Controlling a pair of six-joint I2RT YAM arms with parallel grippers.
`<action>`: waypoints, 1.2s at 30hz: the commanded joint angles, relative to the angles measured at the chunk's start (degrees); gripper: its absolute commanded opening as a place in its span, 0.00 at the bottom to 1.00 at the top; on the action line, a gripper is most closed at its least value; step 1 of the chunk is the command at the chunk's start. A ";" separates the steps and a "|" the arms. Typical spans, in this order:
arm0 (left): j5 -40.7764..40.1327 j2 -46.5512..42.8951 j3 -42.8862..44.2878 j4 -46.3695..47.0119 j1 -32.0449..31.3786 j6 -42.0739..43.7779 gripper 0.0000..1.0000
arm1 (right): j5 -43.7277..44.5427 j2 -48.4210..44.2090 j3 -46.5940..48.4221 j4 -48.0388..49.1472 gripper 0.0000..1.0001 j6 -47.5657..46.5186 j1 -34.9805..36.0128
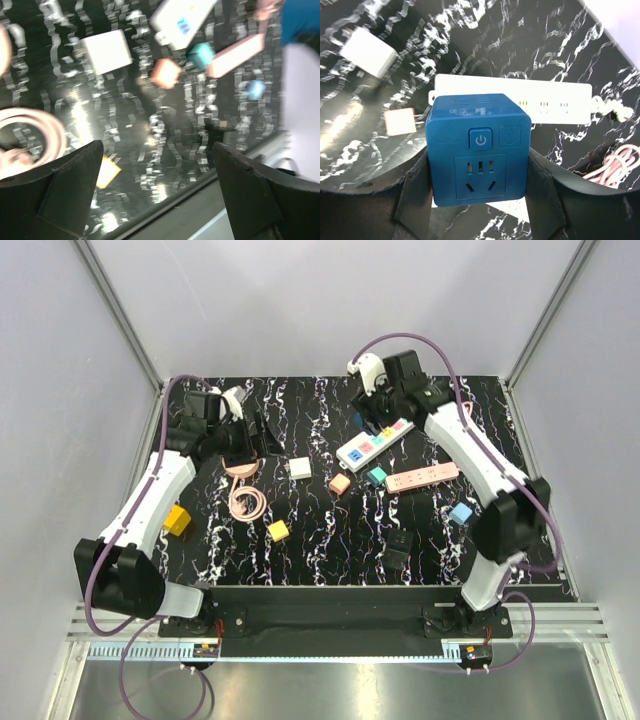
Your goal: Insert the plug
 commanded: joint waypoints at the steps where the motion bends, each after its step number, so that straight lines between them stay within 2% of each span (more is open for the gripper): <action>1: -7.43 -2.73 -2.21 -0.80 -0.82 5.80 0.95 | -1.71 7.35 7.97 -6.38 0.00 -2.20 -1.43; 6: -15.08 -5.01 -5.55 -0.81 -4.41 8.35 0.96 | -2.49 17.45 19.38 -11.84 0.00 -2.38 -4.07; 9: -17.99 -5.90 -7.31 -0.72 -5.56 9.41 0.97 | -2.06 21.24 22.39 -14.04 0.00 -4.22 -4.60; 11: -17.82 -6.60 -8.10 -0.54 -5.83 9.33 0.97 | -0.39 23.01 23.36 -13.96 0.00 -4.84 -5.73; 15: -16.76 -7.13 -8.90 0.07 -7.49 9.50 0.97 | 0.49 29.06 31.24 -15.88 0.00 -5.63 -9.16; 21: -16.24 -7.31 -9.34 0.51 -8.81 9.41 0.97 | -3.37 37.23 43.20 -19.40 0.00 -6.77 -15.05; 29: -14.74 -6.87 -9.60 1.12 -9.25 9.24 0.98 | -5.65 43.58 50.60 -21.25 0.00 -11.08 -18.48; 36: -13.69 -6.78 -9.51 1.21 -9.26 9.15 0.98 | -9.08 43.76 50.87 -21.34 0.00 -14.50 -20.33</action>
